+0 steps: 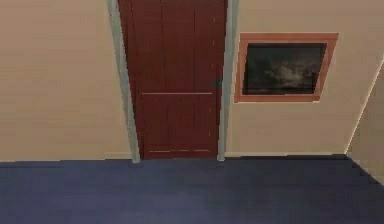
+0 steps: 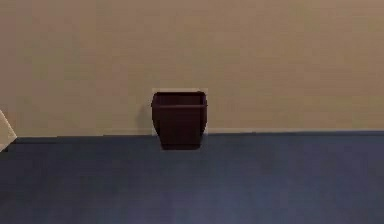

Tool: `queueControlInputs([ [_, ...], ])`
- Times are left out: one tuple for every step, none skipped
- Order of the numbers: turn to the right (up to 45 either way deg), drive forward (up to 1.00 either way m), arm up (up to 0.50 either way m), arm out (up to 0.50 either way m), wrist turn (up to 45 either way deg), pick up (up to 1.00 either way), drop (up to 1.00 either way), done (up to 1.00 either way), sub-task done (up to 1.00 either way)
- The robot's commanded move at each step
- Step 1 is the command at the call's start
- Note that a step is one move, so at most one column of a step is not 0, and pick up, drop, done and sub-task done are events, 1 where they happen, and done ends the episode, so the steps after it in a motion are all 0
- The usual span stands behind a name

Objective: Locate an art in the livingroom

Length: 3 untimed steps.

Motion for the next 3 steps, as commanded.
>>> queueControlInputs([
  [0.0, 1.0, 0.0, 0.0, 0.0, 0.0, 0.0, 0.0, 0.0],
  [0.0, 0.2, 0.0, 0.0, 0.0, 0.0, 0.0, 0.0, 0.0],
  [45.0, 0.0, 0.0, 0.0, 0.0, 0.0, 0.0, 0.0, 0.0],
])
